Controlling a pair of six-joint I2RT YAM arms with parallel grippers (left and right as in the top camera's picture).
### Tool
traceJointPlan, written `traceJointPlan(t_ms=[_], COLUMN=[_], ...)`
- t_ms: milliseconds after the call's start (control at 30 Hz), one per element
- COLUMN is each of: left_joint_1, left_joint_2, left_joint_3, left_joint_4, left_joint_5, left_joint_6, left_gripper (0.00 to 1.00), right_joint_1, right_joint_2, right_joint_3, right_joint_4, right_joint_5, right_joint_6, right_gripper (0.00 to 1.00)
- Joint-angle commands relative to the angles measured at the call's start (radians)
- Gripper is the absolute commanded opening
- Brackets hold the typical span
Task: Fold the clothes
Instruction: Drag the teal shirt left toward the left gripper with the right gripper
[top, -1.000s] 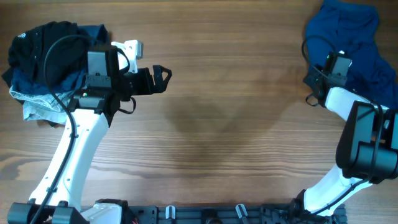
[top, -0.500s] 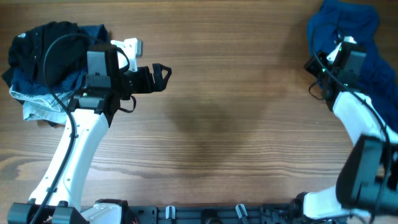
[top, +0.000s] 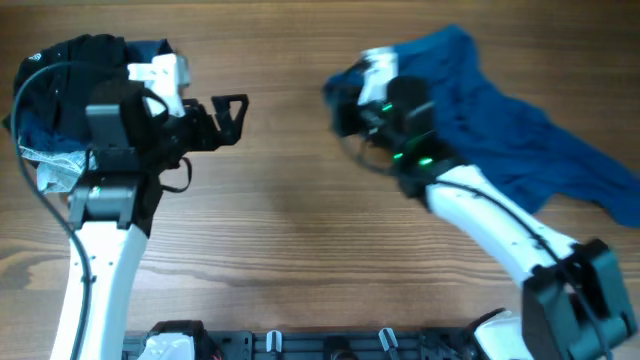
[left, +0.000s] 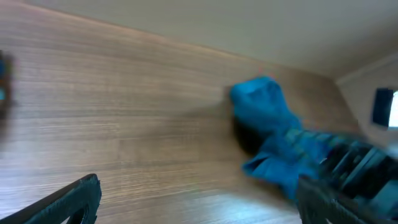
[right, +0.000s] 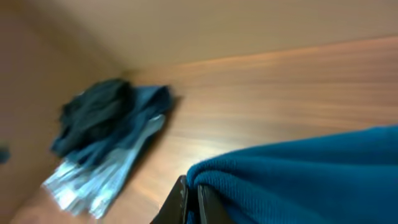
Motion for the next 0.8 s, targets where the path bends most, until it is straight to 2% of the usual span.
traceJointPlan(t_ms=[0,167,200,233,267,300,333,567,633,700,767], left_joint_1=[0.027,0.027,0.027,0.027,0.027,0.027,0.027,0.027,0.027,0.027,0.027], left_joint_2=[-0.015,-0.008,-0.008,-0.008,-0.008,-0.008,-0.008,0.002,0.017,0.04,0.071], left_joint_3=[0.017,0.017,0.017,0.017,0.017,0.017,0.017,0.017,0.017,0.017,0.017], left_joint_4=[-0.053,-0.098,-0.097,-0.096,-0.097,-0.097,-0.097,-0.095,-0.095,-0.095,-0.095], left_joint_5=[0.012,0.011,0.011,0.011,0.008,0.008,0.007,-0.03,-0.03,-0.03,-0.03], left_joint_6=[-0.008,-0.004,-0.004,-0.004,-0.004,0.0,0.0,0.0,0.0,0.0,0.0], left_gripper=[1.0,0.99,0.99,0.99,1.0,1.0,1.0,1.0,1.0,1.0,1.0], right_joint_1=[0.114,0.149,0.149,0.149,0.148,0.143,0.137,0.056,0.017,-0.015,-0.05], right_joint_2=[0.082,0.171,0.174,0.173,0.159,0.135,0.115,-0.075,-0.132,-0.162,-0.182], right_joint_3=[0.038,0.185,0.213,0.229,0.249,0.267,0.279,0.346,0.346,0.346,0.346], right_joint_4=[0.093,0.111,0.105,0.1,0.066,0.006,-0.048,-0.597,-0.81,-0.948,-1.107], right_joint_5=[0.098,0.095,0.078,0.062,0.056,0.057,0.057,0.076,0.08,0.08,0.093], right_joint_6=[0.066,0.092,0.083,0.063,0.035,-0.005,-0.03,-0.145,-0.144,-0.14,-0.079], right_gripper=[0.04,0.04,0.09,0.23,0.58,0.97,1.0,1.0,1.0,1.0,1.0])
